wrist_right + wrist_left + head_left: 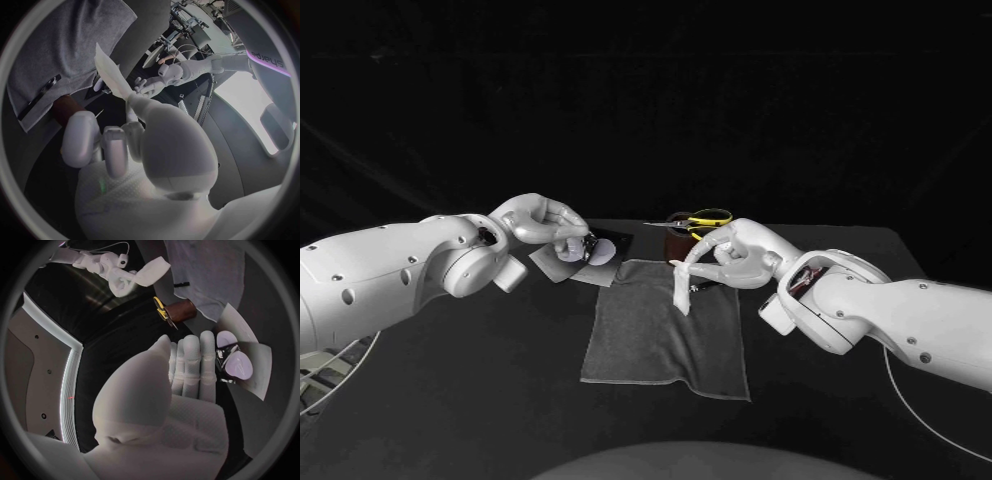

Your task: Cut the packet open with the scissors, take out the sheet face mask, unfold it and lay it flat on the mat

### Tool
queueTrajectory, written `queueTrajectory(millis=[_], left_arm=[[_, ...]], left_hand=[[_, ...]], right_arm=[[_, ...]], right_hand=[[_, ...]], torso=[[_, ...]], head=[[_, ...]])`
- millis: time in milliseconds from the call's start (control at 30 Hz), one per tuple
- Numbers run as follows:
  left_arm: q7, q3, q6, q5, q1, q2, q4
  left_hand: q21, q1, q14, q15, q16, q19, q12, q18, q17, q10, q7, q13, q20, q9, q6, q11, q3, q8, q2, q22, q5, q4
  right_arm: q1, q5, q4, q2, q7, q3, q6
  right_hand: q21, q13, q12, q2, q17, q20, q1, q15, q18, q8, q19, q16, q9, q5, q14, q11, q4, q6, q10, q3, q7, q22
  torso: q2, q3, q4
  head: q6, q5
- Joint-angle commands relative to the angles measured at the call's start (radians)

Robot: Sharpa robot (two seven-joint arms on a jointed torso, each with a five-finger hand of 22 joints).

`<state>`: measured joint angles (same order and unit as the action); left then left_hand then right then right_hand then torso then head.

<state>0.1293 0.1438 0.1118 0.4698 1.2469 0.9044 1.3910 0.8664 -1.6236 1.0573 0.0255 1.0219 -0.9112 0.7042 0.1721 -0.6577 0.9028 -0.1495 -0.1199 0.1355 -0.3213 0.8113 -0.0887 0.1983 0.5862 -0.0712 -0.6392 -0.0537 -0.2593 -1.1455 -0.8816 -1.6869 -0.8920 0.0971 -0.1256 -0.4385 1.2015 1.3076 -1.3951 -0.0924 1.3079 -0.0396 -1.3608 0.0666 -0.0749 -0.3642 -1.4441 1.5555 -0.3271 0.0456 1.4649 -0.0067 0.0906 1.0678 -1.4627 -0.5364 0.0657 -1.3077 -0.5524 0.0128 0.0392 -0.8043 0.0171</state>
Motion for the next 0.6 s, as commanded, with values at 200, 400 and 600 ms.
queueTrajectory(millis=[200,400,600], left_arm=[[0.163,0.003,0.014,0.04,-0.034,-0.005,0.102],[0.153,0.008,0.06,0.087,-0.053,-0.028,0.128],[0.131,0.013,0.118,0.115,-0.07,-0.063,0.128]], left_hand=[[-0.004,0.01,-0.002,0.0,0.007,-0.007,-0.025,0.01,0.015,0.024,0.003,0.019,-0.006,0.029,0.025,0.001,0.05,-0.034,-0.044,-0.003,0.005,-0.022],[-0.011,0.052,-0.001,0.006,0.01,-0.008,-0.034,0.009,0.022,0.027,-0.005,0.025,-0.003,0.04,0.023,-0.006,0.046,-0.051,-0.076,0.001,0.006,-0.032],[-0.016,0.072,0.001,0.007,0.013,-0.011,-0.037,0.01,0.026,0.029,-0.006,0.027,0.0,0.044,0.026,-0.007,0.04,-0.057,-0.091,0.004,0.005,-0.029]], right_arm=[[0.003,0.22,-0.002,-0.002,0.054,-0.002,-0.059],[0.001,0.291,-0.022,-0.007,0.067,-0.003,-0.064],[-0.019,0.359,-0.037,-0.014,0.077,-0.002,-0.067]], right_hand=[[-0.006,0.149,0.005,0.008,0.249,0.004,0.004,0.004,0.001,-0.01,0.0,0.005,-0.065,0.003,0.102,-0.005,-0.005,0.006,-0.036,-0.003,-0.002,-0.082],[-0.007,0.148,0.007,0.008,0.249,0.004,0.004,0.004,0.0,-0.01,0.001,0.005,-0.065,0.003,0.102,-0.004,-0.005,0.006,-0.035,-0.003,-0.002,-0.081],[-0.007,0.148,0.007,0.008,0.249,0.004,0.004,0.004,0.0,-0.01,0.001,0.005,-0.065,0.003,0.102,-0.004,-0.005,0.006,-0.035,-0.003,-0.002,-0.081]], torso=[[0.0,0.0006,-0.0006],[-0.001,0.0015,-0.0001],[0.001,0.0004,0.0006]], head=[[-0.004,-0.005],[-0.007,-0.008],[-0.004,-0.012]])
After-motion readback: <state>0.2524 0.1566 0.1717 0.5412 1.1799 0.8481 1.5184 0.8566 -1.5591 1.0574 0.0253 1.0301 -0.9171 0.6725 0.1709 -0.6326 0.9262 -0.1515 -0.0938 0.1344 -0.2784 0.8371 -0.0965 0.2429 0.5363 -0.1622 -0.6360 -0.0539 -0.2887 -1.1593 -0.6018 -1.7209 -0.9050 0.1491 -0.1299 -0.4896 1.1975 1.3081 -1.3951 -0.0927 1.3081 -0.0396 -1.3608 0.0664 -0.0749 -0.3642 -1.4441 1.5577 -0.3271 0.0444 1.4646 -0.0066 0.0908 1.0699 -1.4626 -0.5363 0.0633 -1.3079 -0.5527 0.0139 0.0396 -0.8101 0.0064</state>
